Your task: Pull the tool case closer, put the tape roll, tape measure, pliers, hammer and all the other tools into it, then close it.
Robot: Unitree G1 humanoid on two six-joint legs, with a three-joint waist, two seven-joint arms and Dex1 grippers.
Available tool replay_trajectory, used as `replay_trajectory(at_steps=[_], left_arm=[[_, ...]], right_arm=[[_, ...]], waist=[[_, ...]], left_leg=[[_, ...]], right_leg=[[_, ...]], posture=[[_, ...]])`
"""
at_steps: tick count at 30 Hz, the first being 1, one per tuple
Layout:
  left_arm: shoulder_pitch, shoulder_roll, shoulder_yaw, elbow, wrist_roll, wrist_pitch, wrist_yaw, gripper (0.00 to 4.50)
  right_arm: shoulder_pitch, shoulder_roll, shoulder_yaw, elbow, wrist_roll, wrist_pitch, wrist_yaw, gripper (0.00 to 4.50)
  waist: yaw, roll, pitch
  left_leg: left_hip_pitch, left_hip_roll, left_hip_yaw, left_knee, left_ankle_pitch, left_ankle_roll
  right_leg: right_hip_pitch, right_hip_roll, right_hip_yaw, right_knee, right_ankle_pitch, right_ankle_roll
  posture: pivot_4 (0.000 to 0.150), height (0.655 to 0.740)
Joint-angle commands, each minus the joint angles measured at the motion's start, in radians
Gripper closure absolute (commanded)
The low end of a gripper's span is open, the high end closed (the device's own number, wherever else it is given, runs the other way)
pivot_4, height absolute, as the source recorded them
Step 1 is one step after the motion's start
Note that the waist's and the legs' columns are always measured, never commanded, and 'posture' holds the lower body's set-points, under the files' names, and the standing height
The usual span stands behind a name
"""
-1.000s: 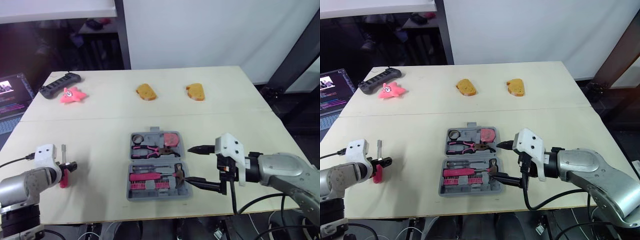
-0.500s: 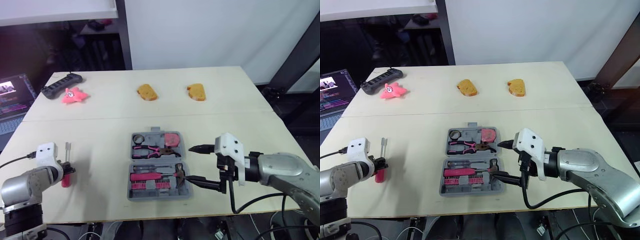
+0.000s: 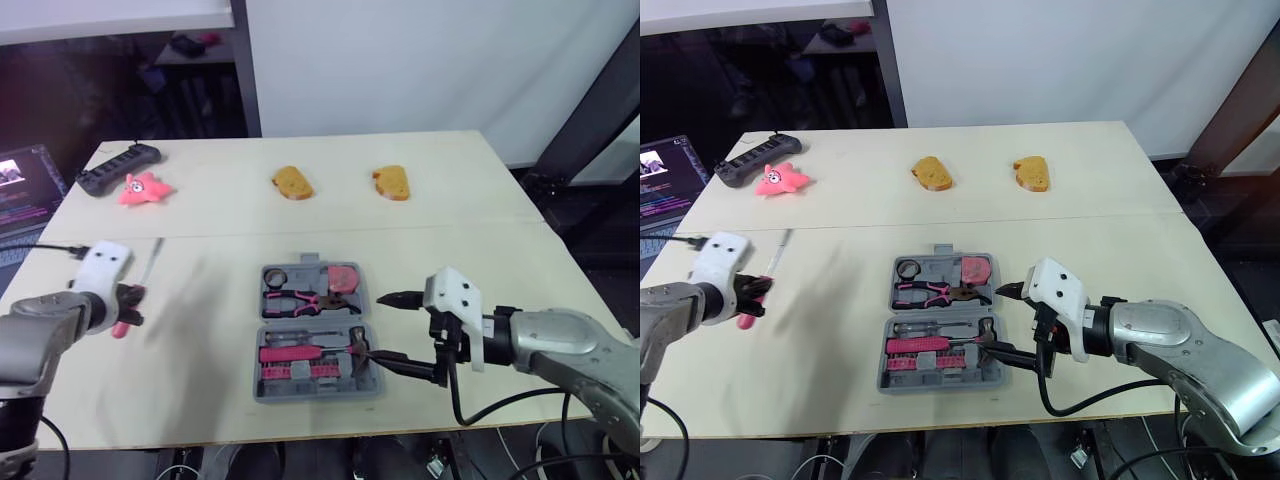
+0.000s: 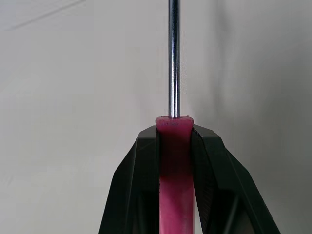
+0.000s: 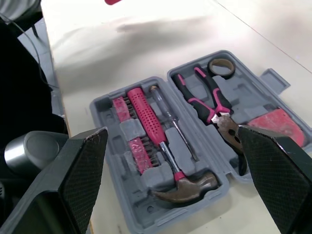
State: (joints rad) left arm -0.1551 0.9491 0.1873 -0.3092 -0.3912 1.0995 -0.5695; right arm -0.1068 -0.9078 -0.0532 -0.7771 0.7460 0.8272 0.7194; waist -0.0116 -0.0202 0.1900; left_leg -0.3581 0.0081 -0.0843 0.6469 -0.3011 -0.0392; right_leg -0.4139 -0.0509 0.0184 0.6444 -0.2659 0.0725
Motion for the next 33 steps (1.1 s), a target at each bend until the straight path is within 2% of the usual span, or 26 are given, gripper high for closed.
replay_trajectory(at_steps=[1, 3, 5, 10, 15, 19, 25, 29, 33], left_arm=[[0.002, 0.207, -0.092, -0.160, -0.093, -0.056, -0.304, 4.03], [-0.010, 0.312, -0.152, -0.202, -0.100, -0.123, -0.439, 4.03], [-0.037, 0.344, -0.190, -0.211, -0.109, -0.148, -0.494, 4.03], [-0.159, 0.273, -0.243, -0.181, -0.203, -0.071, -0.552, 4.03], [-0.212, 0.179, -0.295, -0.029, -0.144, -0.126, -0.526, 4.03], [-0.228, 0.129, -0.286, 0.028, -0.151, -0.141, -0.533, 4.03], [-0.220, 0.132, -0.293, 0.096, -0.089, -0.179, -0.518, 4.03], [-0.226, 0.111, -0.262, 0.061, -0.120, -0.175, -0.521, 4.03], [-0.199, 0.141, -0.290, 0.006, -0.087, -0.233, -0.546, 4.03]], right_arm=[[0.016, 0.004, -0.025, 0.009, -0.026, -0.010, -0.023, 0.00], [0.030, 0.004, -0.046, 0.021, -0.034, -0.015, -0.030, 0.00], [0.053, -0.001, -0.067, 0.027, -0.048, -0.023, -0.035, 0.00], [0.113, -0.003, -0.122, 0.017, -0.069, -0.025, -0.050, 0.00], [0.186, 0.007, -0.179, -0.037, -0.069, -0.012, -0.081, 0.00], [0.229, 0.023, -0.202, -0.069, -0.069, -0.005, -0.109, 0.00], [0.237, 0.044, -0.191, -0.090, -0.062, 0.003, -0.139, 0.00], [0.229, 0.050, -0.173, -0.080, -0.071, -0.003, -0.142, 0.00], [0.212, 0.049, -0.161, -0.068, -0.076, -0.008, -0.138, 0.00]], waist=[[-0.001, -0.003, 0.002], [-0.001, -0.002, 0.003], [0.000, 0.003, 0.005], [0.000, 0.002, 0.006], [-0.005, 0.002, 0.007], [-0.005, 0.001, 0.007], [-0.003, 0.001, 0.007], [-0.002, 0.001, 0.007], [-0.002, 0.001, 0.007]], left_leg=[[-0.001, 0.000, 0.000, 0.000, 0.000, 0.000], [-0.002, 0.001, 0.000, 0.000, 0.000, 0.000], [-0.003, 0.000, 0.002, 0.000, 0.000, 0.000], [-0.003, 0.001, 0.002, 0.001, 0.000, 0.001], [-0.003, 0.001, 0.002, 0.001, 0.000, 0.001], [-0.003, 0.002, 0.002, 0.001, 0.000, 0.001], [-0.003, 0.002, 0.002, 0.001, 0.000, 0.001], [-0.003, 0.002, 0.002, 0.001, 0.000, 0.001], [-0.003, 0.002, 0.002, 0.002, 0.000, 0.001]], right_leg=[[-0.001, 0.000, 0.000, 0.000, 0.000, 0.000], [-0.003, 0.001, 0.000, 0.001, 0.000, -0.001], [-0.004, 0.001, 0.001, 0.001, 0.000, -0.002], [-0.004, 0.004, 0.002, 0.001, 0.000, -0.001], [-0.005, 0.004, 0.002, 0.002, 0.002, 0.003], [-0.005, 0.006, 0.002, 0.004, 0.002, 0.003], [-0.005, 0.006, 0.002, 0.004, 0.002, 0.003], [-0.005, 0.005, 0.002, 0.004, 0.002, 0.003], [-0.005, 0.005, 0.002, 0.004, 0.002, 0.003]], posture=[[0.150, 0.7400], [0.150, 0.7400], [0.150, 0.7400], [0.150, 0.7400], [0.150, 0.7400], [0.150, 0.7400], [0.150, 0.7400], [0.150, 0.7400], [0.150, 0.7400]])
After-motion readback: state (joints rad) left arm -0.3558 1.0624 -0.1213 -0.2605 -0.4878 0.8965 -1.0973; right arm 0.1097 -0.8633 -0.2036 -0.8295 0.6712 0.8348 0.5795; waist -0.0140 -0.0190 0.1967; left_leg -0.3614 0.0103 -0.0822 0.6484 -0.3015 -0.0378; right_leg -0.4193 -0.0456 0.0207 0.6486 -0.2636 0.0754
